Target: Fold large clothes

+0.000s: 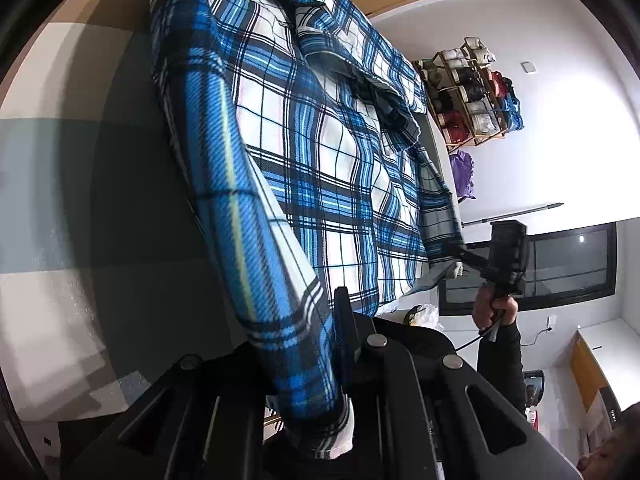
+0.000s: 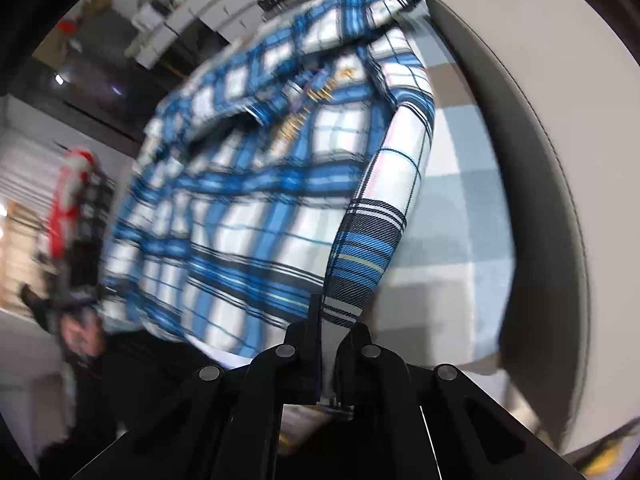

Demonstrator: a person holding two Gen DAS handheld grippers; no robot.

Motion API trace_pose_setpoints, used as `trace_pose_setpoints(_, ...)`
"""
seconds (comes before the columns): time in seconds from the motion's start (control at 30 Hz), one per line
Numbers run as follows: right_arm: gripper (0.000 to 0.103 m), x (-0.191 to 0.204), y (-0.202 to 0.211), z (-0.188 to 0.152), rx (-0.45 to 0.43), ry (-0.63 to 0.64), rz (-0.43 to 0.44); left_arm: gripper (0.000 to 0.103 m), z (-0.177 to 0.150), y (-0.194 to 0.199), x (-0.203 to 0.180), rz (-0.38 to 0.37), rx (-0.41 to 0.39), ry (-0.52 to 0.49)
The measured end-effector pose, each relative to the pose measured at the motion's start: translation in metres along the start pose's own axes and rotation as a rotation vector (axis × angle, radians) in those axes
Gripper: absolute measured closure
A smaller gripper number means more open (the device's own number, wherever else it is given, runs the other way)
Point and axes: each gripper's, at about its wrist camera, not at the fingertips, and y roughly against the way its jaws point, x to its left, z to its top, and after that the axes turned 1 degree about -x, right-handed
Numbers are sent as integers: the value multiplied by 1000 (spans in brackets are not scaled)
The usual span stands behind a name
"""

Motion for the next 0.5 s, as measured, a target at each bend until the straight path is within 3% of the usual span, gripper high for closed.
trace_pose_setpoints(0.1,99,-10,10,2,-42,-40,83,96,-1,2,0,-6,-5,3)
trace_pose_setpoints(0.27,98,-30,-4,-10,9,-63,-64,96,-1,1,0,5,0,3)
trace_pose_setpoints(0.43,96,-27,-15,-16,19,-12,-102,93,0,-1,-1,3,14,7)
trace_pose_setpoints(0.5,96,-28,-18,-18,18,-20,-104,84,-1,-2,-2,1,22,8)
